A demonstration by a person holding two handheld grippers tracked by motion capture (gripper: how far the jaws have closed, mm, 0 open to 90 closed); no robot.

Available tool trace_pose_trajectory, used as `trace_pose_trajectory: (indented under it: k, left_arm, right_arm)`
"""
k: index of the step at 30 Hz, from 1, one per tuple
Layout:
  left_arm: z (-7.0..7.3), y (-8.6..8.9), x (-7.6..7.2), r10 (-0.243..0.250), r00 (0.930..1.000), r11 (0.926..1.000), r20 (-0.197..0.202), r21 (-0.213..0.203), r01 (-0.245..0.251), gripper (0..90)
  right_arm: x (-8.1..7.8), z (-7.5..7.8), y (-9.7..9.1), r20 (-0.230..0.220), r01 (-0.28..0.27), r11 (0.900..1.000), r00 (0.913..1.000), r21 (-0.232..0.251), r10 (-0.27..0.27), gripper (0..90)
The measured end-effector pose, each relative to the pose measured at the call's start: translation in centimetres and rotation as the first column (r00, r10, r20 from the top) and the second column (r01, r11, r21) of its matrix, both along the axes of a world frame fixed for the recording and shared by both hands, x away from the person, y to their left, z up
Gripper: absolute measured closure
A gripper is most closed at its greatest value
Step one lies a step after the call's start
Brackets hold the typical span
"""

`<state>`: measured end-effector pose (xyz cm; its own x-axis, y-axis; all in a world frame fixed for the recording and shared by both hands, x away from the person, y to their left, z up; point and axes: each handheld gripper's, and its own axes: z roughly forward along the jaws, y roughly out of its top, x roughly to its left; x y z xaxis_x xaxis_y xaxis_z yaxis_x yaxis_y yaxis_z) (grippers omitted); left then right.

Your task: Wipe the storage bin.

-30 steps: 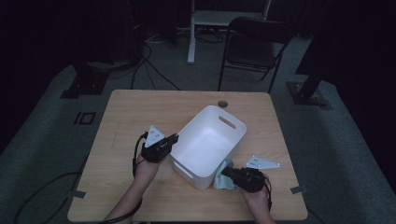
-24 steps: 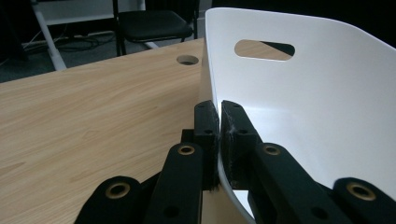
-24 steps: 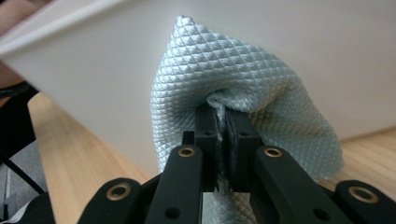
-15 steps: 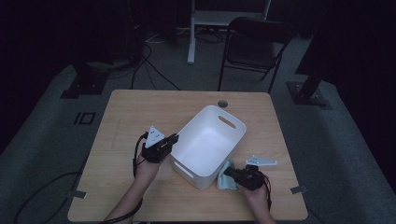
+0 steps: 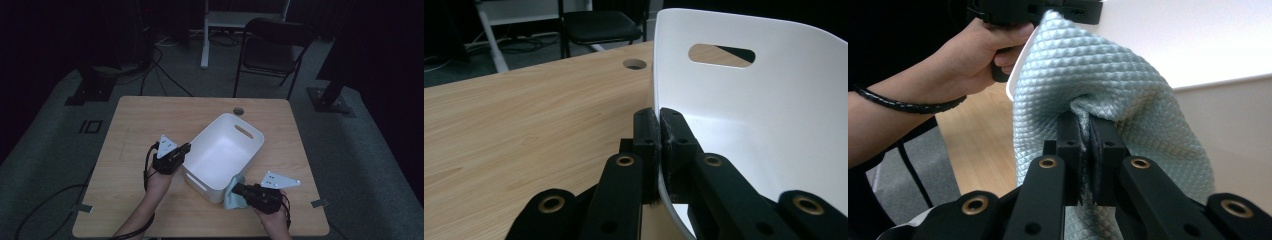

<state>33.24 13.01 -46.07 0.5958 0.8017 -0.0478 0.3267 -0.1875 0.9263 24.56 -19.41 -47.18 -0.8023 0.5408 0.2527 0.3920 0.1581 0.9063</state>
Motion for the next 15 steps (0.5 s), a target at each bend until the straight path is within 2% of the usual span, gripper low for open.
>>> trace_pose_trajectory:
  k: [1,6,15]
  left_arm:
    - [0.0,0.1,0.0,-0.008,1.0000,1.0000,0.002,-0.001,0.008,87.1]
    - [0.0,0.0,0.0,-0.008,0.9999,0.9999,0.006,0.012,0.008,87.1]
    - [0.0,-0.1,0.0,-0.005,1.0000,0.9999,0.005,0.009,0.005,87.1]
  right_arm:
    - [0.2,-0.3,0.0,-0.022,0.007,1.0000,0.9997,-0.003,-0.007,85.0]
    - [0.8,-1.5,-0.1,-0.046,0.023,0.9995,0.9987,-0.021,-0.024,85.0]
    - [1.4,-3.3,-0.4,-0.096,0.040,0.9985,0.9944,-0.038,-0.044,85.0]
